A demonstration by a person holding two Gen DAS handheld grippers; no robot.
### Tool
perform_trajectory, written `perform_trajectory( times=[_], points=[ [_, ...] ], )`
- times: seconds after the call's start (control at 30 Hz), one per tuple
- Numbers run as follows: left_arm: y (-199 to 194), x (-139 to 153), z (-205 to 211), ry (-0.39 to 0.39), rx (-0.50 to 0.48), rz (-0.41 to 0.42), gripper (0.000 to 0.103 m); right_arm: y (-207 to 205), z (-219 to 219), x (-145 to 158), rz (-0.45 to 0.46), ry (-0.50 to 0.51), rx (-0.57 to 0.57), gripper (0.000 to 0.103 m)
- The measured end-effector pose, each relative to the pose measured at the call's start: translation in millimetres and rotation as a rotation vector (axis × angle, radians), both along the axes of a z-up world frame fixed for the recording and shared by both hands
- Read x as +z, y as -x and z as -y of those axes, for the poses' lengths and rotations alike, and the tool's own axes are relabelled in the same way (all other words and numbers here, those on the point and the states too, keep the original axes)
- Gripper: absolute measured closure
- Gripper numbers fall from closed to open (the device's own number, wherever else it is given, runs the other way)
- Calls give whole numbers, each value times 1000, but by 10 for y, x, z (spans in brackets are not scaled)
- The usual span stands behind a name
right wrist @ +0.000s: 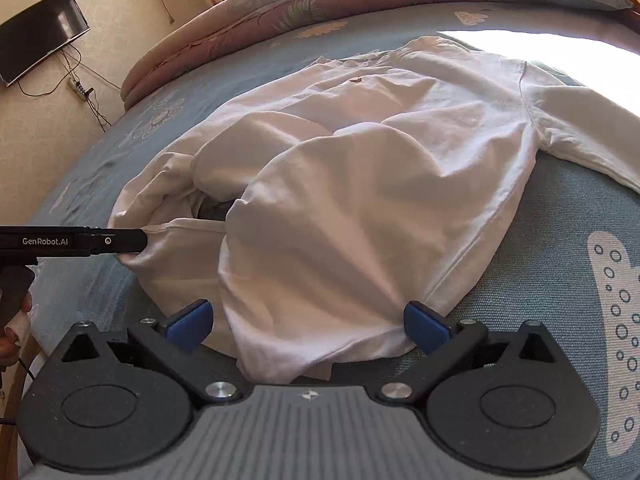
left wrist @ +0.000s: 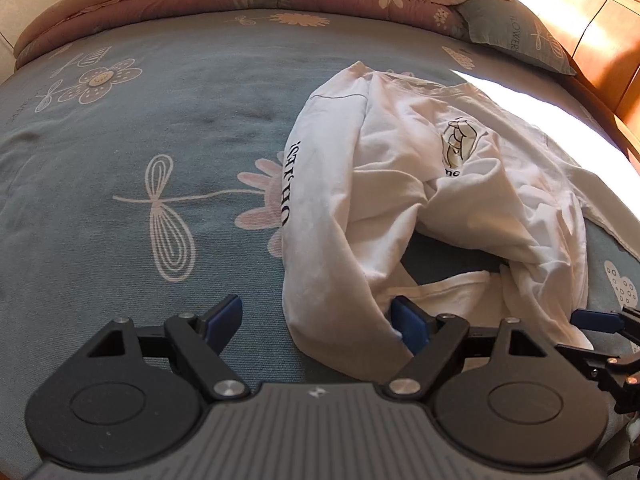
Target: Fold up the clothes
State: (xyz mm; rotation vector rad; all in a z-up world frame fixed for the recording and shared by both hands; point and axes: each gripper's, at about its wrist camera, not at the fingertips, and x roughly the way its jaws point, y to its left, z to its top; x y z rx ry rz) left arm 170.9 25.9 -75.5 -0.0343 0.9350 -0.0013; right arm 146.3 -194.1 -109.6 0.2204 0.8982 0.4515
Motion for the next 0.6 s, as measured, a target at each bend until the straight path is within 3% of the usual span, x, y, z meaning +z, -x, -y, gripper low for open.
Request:
perform_trajectory(
  times=[0.37, 0.47, 0.57, 0.6],
  points=[
    [-84, 71, -222, -239, -17, 17, 19, -117, -20, 10, -18, -14, -10, 0],
    [-181, 159, -341, -338, -20, 33, 19, -114, -7, 64, -55, 2, -40, 0],
    [-324, 182, -511, -515, -2, 55, 19, -84, 37, 107, -69, 3, -70, 0],
    [-388, 201, -607, -518, 16, 45, 19, -76, 51, 117, -70, 4, -76, 0]
  ],
)
